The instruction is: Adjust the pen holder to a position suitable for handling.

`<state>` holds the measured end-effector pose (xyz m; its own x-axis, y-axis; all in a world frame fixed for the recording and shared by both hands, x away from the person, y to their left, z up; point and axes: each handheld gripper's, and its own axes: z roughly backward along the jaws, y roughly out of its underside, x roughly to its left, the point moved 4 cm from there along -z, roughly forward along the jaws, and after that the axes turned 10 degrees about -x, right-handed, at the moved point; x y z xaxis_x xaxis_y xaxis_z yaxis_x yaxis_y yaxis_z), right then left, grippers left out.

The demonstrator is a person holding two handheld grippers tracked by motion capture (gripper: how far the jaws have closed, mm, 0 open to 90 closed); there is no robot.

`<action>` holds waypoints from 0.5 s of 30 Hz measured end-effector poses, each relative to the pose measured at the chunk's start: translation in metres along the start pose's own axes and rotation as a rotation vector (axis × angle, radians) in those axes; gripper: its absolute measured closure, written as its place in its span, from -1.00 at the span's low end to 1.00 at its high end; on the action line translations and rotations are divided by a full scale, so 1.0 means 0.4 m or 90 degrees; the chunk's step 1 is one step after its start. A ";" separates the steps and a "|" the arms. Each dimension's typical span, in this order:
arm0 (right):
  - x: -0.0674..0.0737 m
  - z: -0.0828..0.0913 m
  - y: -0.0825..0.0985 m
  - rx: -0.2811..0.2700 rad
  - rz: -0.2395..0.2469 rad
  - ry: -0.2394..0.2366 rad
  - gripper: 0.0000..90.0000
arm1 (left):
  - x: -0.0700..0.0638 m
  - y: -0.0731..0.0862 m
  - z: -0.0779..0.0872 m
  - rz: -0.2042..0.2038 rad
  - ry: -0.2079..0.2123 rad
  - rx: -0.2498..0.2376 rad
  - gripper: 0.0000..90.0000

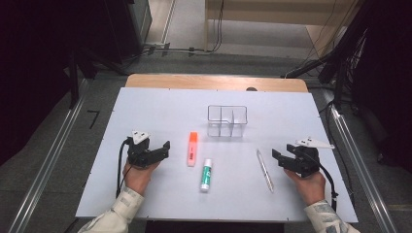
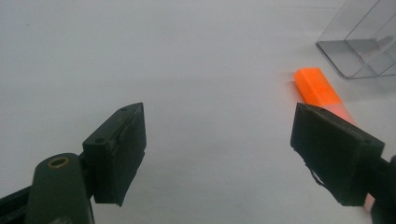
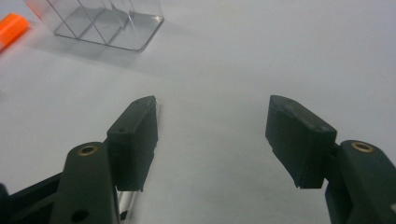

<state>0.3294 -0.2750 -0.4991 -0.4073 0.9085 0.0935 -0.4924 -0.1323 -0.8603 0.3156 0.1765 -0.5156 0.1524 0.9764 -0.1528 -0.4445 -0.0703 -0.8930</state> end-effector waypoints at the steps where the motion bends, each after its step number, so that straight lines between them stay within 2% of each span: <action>1: -0.002 0.002 0.001 -0.001 0.000 0.000 -0.28 | 0.004 0.001 0.002 0.003 -0.002 -0.001 -0.60; 6: -0.008 0.005 0.004 -0.003 -0.009 0.001 -0.28 | 0.012 0.004 0.010 0.016 -0.001 -0.003 -0.60; 15: 0.003 0.001 0.006 0.002 0.002 -0.005 -0.27 | 0.029 0.005 0.020 0.032 -0.009 -0.009 -0.60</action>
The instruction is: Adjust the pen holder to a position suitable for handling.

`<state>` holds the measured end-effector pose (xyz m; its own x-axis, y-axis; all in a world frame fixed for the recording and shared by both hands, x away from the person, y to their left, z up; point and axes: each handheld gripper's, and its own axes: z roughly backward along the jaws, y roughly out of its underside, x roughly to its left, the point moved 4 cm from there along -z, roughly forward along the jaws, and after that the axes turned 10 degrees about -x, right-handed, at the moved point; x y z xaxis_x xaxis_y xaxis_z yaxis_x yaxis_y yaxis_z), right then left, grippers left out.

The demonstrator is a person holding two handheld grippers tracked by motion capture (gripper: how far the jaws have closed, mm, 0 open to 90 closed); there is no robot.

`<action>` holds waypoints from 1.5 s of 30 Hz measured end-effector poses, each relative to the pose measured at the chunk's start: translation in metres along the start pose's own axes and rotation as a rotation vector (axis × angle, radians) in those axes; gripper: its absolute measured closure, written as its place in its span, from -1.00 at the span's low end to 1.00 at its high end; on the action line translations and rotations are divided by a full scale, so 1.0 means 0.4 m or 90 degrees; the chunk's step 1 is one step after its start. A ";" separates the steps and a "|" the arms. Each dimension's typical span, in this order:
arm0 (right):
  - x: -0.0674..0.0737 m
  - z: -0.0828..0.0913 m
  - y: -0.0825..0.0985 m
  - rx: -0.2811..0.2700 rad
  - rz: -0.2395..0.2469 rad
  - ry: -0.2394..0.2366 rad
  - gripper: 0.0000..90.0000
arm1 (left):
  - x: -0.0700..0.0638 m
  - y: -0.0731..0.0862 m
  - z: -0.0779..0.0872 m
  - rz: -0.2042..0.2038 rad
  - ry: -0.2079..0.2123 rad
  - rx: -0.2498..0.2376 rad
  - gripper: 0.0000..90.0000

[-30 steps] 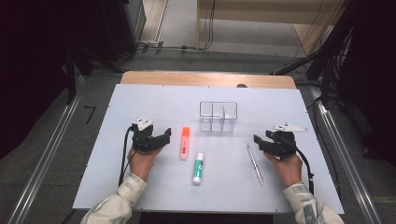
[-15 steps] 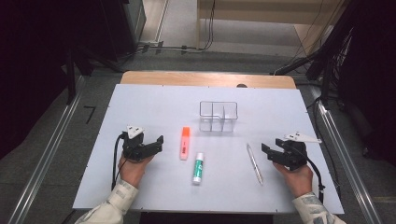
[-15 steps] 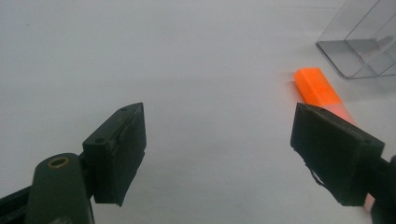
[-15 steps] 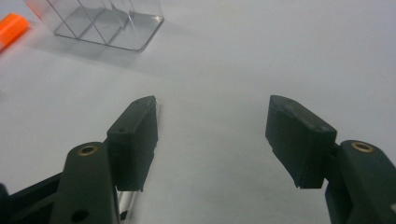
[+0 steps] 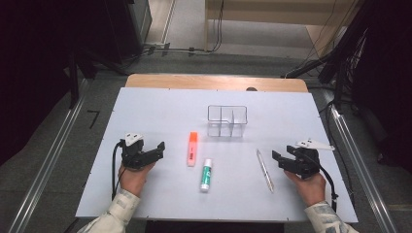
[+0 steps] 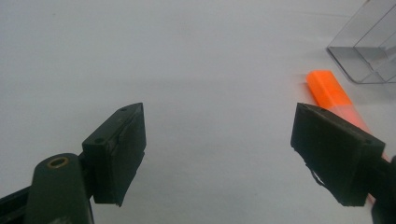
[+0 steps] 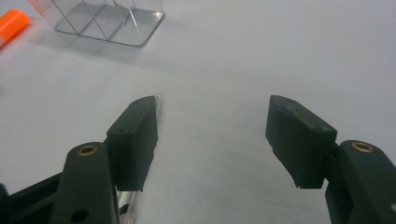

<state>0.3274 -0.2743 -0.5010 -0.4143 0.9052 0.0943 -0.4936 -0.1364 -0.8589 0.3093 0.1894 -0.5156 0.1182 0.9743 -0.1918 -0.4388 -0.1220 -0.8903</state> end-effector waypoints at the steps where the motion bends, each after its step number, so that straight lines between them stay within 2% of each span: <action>1: 0.000 0.000 0.000 -0.001 -0.001 -0.001 -0.28 | 0.000 0.000 0.000 0.000 0.001 0.000 -0.60; 45: 0.006 -0.007 0.004 0.011 0.004 -0.005 -0.29 | -0.007 0.004 -0.002 -0.003 0.004 0.003 -0.60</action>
